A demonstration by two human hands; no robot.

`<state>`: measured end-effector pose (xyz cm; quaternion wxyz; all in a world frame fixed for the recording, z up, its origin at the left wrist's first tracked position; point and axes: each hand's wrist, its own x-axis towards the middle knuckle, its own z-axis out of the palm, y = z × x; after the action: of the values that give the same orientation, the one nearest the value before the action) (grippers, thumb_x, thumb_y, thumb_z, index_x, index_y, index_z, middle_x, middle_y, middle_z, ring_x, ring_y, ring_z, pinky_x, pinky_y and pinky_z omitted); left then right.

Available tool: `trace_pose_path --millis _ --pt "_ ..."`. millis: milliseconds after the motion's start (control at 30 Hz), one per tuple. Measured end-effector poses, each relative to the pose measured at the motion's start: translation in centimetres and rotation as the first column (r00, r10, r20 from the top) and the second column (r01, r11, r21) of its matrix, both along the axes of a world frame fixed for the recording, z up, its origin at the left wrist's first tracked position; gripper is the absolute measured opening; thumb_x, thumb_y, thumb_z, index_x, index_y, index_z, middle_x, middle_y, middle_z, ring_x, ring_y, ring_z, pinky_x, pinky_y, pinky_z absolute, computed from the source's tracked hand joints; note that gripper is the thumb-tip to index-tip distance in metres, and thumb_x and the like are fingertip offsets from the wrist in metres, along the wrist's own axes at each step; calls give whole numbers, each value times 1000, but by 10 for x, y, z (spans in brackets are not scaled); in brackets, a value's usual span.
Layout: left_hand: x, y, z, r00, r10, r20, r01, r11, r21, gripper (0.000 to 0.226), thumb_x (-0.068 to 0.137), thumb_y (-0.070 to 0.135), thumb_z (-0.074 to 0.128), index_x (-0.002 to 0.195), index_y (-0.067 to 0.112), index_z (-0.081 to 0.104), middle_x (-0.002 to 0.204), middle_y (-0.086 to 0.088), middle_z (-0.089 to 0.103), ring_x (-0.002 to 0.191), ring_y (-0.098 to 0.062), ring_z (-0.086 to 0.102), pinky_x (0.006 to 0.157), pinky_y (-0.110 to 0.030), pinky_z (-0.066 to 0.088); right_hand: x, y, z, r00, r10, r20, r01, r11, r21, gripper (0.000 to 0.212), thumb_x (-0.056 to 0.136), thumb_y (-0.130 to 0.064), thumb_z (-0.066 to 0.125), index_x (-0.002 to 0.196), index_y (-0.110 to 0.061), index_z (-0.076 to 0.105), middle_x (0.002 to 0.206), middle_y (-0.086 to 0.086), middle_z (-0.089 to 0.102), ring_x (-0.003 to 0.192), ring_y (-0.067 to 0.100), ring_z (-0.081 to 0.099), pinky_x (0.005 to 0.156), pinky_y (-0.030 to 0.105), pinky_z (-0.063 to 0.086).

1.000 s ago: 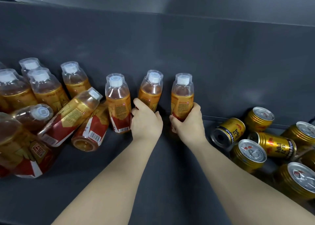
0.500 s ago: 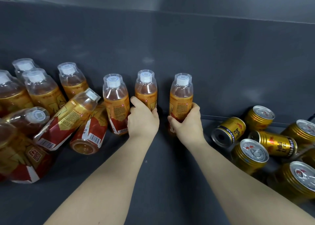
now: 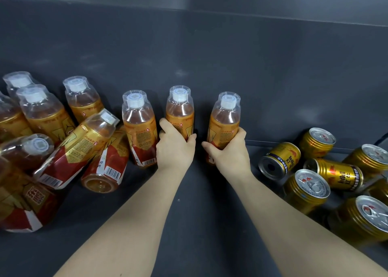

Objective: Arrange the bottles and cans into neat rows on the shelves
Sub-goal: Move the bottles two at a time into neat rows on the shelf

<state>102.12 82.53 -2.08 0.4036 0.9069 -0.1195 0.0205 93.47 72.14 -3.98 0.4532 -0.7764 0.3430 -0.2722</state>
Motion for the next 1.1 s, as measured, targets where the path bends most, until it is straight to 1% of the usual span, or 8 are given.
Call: trace_pose_path --millis 200,433,600,733,800,900,1000,1100 --pt "3 1 -4 999 3 32 -3 1000 1 91 86 44 73 148 11 16 132 -18 54 113 -41 61 86 -47 54 3 2 -1 1000 -14 6 14 1000 3 79 78 -42 82 136 -26 30 122 -10 48 104 9 51 82 26 46" --pt "-1 9 -1 999 -17 49 19 999 -47 81 84 45 74 140 10 28 123 -14 59 111 -36 62 86 -43 54 -3 6 9 1000 4 6 -4 1000 -18 71 81 -36 81 133 -23 34 115 -11 48 101 9 50 83 24 45" --pt "-16 23 2 998 -42 53 42 999 -6 78 81 55 72 133 15 31 117 -10 61 104 -33 65 79 -41 55 -18 18 12 1000 7 2 -7 999 -47 72 80 -37 82 133 -24 35 118 -9 52 106 11 53 91 30 51" --pt "-32 35 6 993 -79 92 78 997 23 77 81 56 72 132 15 32 118 -9 60 105 -32 64 80 -41 54 -31 27 16 1000 -12 6 12 998 -65 65 79 -40 82 120 -32 32 118 -6 57 105 13 58 89 33 54" --pt "-39 40 9 989 -105 106 102 994 32 77 81 57 71 133 15 32 118 -8 60 105 -32 64 80 -41 54 -39 33 18 1000 -21 12 21 997 -73 64 80 -41 81 120 -31 33 117 -6 57 103 14 58 88 33 54" --pt "-53 46 13 984 -127 123 123 992 41 78 81 58 70 135 17 31 119 -7 60 106 -30 64 80 -40 55 -55 41 22 999 -33 16 34 997 -64 66 80 -39 81 126 -27 36 114 -9 56 98 10 59 82 25 52" --pt "-68 53 16 978 -141 151 137 990 37 79 81 58 70 136 17 31 120 -6 59 106 -29 64 80 -39 56 -74 50 25 999 -33 12 34 997 -65 62 81 -38 81 122 -29 35 104 -14 54 83 2 58 65 9 43" --pt "-86 61 20 978 -156 140 153 988 34 77 82 57 70 135 17 31 119 -5 59 106 -27 64 80 -37 55 -94 59 27 999 -27 24 29 997 -75 68 82 -39 79 132 -25 35 116 -12 52 99 7 53 78 17 46"
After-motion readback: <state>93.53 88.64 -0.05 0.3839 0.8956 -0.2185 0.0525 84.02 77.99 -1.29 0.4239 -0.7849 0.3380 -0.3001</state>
